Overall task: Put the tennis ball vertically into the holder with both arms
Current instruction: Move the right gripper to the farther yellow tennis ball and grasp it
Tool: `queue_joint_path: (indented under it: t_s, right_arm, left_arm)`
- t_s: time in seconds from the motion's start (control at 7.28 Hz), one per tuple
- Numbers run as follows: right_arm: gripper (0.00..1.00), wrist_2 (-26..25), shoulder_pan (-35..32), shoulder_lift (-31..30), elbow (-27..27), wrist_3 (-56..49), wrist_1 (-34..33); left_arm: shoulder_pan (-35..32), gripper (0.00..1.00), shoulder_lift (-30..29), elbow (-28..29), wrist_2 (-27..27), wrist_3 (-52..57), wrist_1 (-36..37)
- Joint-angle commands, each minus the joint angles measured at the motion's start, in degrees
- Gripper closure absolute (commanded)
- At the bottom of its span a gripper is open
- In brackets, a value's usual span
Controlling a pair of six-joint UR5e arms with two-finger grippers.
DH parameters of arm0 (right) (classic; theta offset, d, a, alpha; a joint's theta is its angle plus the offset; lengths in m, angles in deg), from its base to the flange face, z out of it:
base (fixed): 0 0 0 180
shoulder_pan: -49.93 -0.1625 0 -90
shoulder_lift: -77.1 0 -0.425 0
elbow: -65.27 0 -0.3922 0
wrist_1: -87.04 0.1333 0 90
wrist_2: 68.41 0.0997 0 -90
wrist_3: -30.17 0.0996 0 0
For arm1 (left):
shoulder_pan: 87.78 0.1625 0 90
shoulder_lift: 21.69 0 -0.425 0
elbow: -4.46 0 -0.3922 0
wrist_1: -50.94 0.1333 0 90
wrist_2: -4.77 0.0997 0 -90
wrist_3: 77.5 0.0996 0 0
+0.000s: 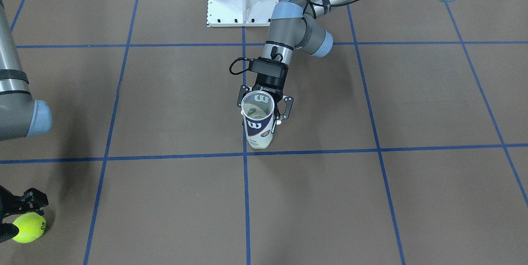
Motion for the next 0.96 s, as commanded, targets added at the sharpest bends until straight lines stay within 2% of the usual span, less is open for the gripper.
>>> queue_joint_path:
  t_s: [0.0, 0.41, 0.55, 0.69, 0.82]
  right_arm:
    - [0.01, -0.8, 0.8, 1.0, -1.7, 0.0, 0.2]
    - [0.01, -2.5, 1.0, 3.5, -5.1, 0.0, 0.8]
    - [0.25, -2.6, 1.1, 3.6, -5.9, 0.0, 2.0]
    - [0.59, -2.5, 1.1, 3.6, -6.2, 0.0, 2.2]
    - [0.89, -2.4, 1.0, 3.6, -6.0, -0.1, 2.3]
  left_arm:
    - [0.0, 0.18, 0.0, 0.0, 0.0, 0.0, 0.0]
    - [-0.1, 0.17, 0.0, 0.0, 0.0, 0.0, -0.1]
    - [-0.2, 0.17, 0.0, 0.0, 0.0, 0.0, -0.1]
    - [-0.2, 0.17, 0.0, 0.0, 0.0, 0.0, -0.1]
    - [-0.1, 0.17, 0.0, 0.0, 0.0, 0.0, -0.1]
